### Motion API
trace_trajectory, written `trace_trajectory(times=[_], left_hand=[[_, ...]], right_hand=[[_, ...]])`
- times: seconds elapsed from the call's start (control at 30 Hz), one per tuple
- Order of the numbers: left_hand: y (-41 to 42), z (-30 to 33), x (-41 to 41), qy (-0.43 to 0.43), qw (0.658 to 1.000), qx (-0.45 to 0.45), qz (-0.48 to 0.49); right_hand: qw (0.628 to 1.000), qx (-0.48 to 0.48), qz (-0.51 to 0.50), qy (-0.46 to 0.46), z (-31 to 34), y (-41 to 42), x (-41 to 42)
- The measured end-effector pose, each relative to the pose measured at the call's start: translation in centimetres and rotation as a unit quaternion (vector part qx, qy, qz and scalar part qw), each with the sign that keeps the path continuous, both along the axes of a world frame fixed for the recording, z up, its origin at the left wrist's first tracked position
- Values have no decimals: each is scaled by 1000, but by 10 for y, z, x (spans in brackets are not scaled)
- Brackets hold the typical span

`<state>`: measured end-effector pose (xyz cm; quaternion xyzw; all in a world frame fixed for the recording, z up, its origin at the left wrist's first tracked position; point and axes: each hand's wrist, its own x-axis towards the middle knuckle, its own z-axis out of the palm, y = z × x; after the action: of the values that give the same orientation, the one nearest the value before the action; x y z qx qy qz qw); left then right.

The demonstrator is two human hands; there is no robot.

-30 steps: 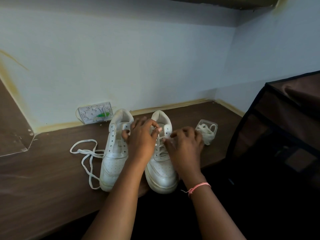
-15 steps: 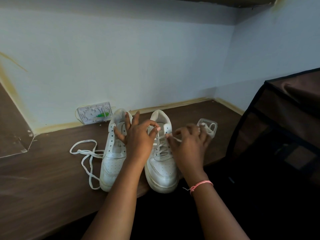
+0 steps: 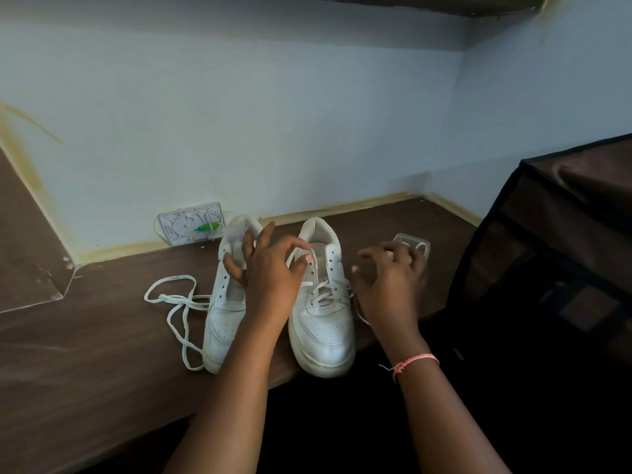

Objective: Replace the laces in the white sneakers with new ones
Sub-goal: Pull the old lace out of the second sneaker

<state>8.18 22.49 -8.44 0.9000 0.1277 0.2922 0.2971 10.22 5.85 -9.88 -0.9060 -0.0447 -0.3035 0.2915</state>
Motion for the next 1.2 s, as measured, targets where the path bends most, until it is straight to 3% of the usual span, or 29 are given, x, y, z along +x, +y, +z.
trace_trajectory(times=[0.1, 0.3, 0.5, 0.7, 0.8, 0.87, 0.97, 1.2], left_hand=[[-3, -2, -15, 22, 1000, 8, -4], [-17, -15, -31, 22, 995, 94, -24], [-23, -7, -27, 0, 984, 175, -13], [-21, -12, -17, -5, 981, 193, -32], [-15, -13, -20, -34, 988, 148, 2], [-8, -15, -25, 11, 992, 110, 55], [-5, -18, -28, 102, 980, 141, 95], [-17, -13, -21, 72, 985, 156, -6]], right_hand=[[995, -38, 94, 19, 2, 14, -16], [992, -27, 43, 113, -8, 31, -41], [984, -49, 64, 156, -11, 30, -45], [971, -49, 79, 222, -12, 35, -39], [964, -28, 73, 255, -15, 36, -38], [960, -12, 69, 272, -16, 37, -37], [962, -2, 65, 264, -17, 39, -36], [967, -15, 72, 245, -16, 38, -36]])
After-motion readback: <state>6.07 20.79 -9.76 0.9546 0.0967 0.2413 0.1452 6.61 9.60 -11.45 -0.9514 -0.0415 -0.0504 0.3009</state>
